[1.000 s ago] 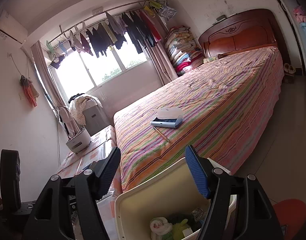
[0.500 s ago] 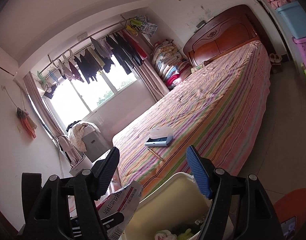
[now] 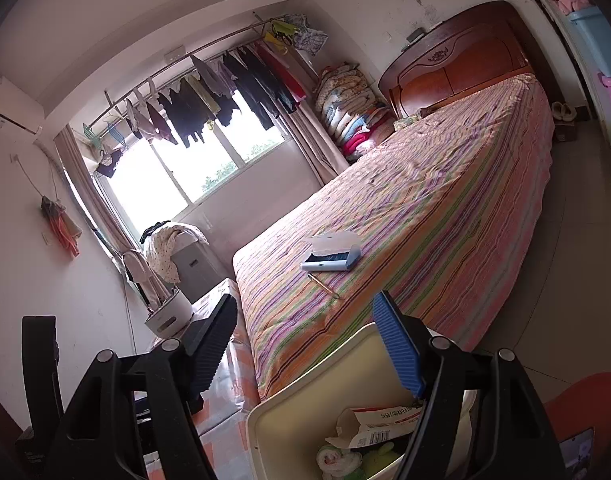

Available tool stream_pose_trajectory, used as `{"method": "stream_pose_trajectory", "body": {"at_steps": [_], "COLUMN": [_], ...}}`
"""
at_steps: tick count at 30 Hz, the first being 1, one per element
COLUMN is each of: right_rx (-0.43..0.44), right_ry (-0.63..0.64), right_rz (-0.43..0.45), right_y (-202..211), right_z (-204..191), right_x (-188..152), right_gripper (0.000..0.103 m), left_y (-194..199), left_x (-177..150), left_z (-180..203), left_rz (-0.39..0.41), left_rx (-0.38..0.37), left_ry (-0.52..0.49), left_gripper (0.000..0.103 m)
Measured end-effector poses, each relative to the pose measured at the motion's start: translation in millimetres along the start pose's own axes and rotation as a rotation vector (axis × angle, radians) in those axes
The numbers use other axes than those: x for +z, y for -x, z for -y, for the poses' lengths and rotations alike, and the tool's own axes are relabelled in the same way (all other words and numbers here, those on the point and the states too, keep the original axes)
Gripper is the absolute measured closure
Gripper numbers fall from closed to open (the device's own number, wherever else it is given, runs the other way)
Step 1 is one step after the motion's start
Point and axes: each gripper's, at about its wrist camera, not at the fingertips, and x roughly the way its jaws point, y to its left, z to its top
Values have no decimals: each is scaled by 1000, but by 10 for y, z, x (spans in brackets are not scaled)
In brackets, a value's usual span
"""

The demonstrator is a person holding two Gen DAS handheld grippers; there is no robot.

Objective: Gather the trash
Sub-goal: 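Lower the medicine box into the cream bin and open the left tool, then move both tools back over the table toward the fluffy toy and orange peel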

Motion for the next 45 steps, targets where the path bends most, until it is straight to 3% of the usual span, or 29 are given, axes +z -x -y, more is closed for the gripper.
{"method": "stream_pose_trajectory", "body": {"at_steps": [16,31,37,45], "right_rx": [19,58,69,70], "right_ry": [45,117,147,193], "right_rz": [-79,-181,-217,-247], "right_y": [-134,-331,-413,-495], "right_z": [-201,-532,-669,-792], "right_x": [-157,-430,-555,-682], "right_gripper": [31,30,30,30], "left_y": [259,809,812,544], "left_x": [-245,-766,-849,-702], "left_z": [-1053,-2446,-2774,-3127], "left_rz": [-12,-59,-66,-77], "left_rx": [159,357,387,360], "left_ry": [178,412,469,540], "left_gripper": [16,16,16,16]}}
